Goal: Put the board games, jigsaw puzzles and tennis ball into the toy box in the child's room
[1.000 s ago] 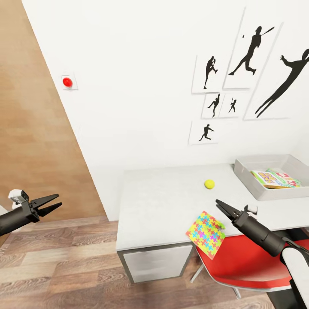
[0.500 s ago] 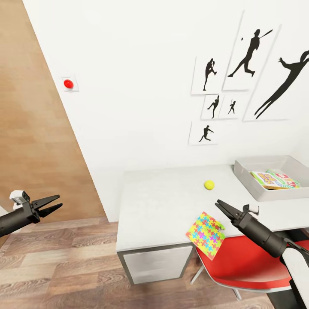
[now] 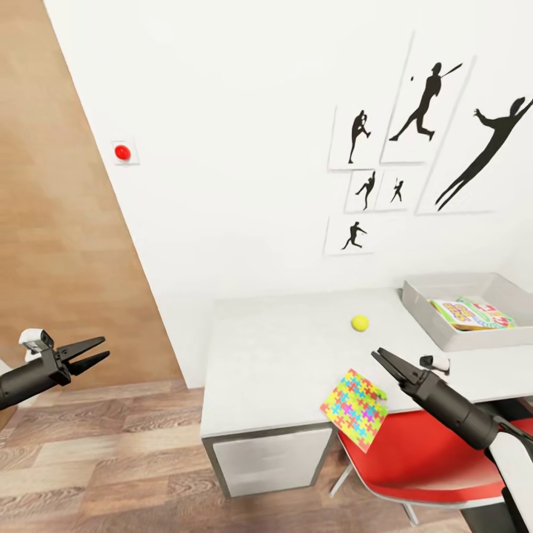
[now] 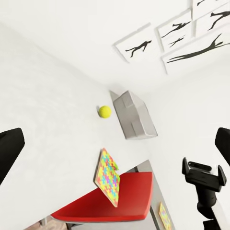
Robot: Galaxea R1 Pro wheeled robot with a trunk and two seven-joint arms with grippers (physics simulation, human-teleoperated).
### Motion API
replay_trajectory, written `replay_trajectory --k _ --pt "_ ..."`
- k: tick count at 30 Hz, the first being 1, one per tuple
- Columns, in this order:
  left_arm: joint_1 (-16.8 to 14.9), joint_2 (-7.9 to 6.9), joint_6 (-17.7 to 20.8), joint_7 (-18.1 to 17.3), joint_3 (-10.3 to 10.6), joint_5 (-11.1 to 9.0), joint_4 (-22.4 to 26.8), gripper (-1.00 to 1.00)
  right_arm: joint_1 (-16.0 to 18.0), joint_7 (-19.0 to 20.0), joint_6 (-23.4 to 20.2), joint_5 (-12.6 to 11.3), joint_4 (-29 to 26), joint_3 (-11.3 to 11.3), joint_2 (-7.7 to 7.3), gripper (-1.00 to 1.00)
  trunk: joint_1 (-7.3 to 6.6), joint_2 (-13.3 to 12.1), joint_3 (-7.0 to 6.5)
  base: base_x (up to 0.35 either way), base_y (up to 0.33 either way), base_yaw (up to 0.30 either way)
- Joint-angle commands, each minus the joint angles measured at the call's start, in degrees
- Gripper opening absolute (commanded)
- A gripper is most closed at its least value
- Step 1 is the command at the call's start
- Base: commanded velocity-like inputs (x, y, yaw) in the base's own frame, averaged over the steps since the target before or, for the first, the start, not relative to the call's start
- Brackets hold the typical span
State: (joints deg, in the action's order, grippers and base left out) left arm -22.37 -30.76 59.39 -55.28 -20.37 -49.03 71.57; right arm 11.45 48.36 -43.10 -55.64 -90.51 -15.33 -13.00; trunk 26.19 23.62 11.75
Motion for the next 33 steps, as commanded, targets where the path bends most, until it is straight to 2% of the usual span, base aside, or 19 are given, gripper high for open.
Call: replay_trajectory --k 1,7,9,13,19,25,33 --pt "0.0 0.00 0.2 -0.2 0.0 0.2 0.0 1.00 0.0 0.7 0.3 -0.2 0.0 -0.1 -0.01 1.00 0.03 0.1 0.01 0.000 0.000 0.000" --pt "0.0 -0.02 0.3 -0.3 0.0 0.2 0.1 1.00 -1.2 4.3 3.5 -0.2 0.0 -0.5 -0.32 1.00 0.03 0.1 -0.56 0.000 0.000 0.000" --pt "0.0 0.04 0.3 -0.2 0.1 0.2 0.1 1.00 -2.8 6.1 4.0 -0.2 0.0 -1.4 -0.38 1.00 0.03 0.1 -0.75 0.000 0.000 0.000" --pt "0.0 0.08 0.3 -0.3 0.3 0.2 0.1 1.00 -3.9 7.2 4.3 -0.1 0.0 -2.5 -0.30 1.00 0.03 0.1 -1.13 0.000 0.000 0.000" --pt "0.0 0.01 0.4 -0.6 0.4 0.2 0.1 1.00 -4.3 7.7 4.3 -0.1 0.1 -3.9 -0.60 1.00 0.03 0.1 -1.71 -0.062 -0.033 0.000" --pt "0.0 0.00 0.4 -2.8 0.4 0.2 0.1 1.00 -4.3 7.7 4.2 -0.1 0.1 -4.1 -0.57 1.00 0.03 0.1 -2.28 -0.094 -0.080 0.000" --pt "0.0 0.05 0.4 -3.5 0.5 0.2 0.4 1.00 -4.3 7.8 4.2 -0.1 0.1 -4.2 -0.54 1.00 0.03 0.1 -3.04 -0.009 -0.008 0.000"
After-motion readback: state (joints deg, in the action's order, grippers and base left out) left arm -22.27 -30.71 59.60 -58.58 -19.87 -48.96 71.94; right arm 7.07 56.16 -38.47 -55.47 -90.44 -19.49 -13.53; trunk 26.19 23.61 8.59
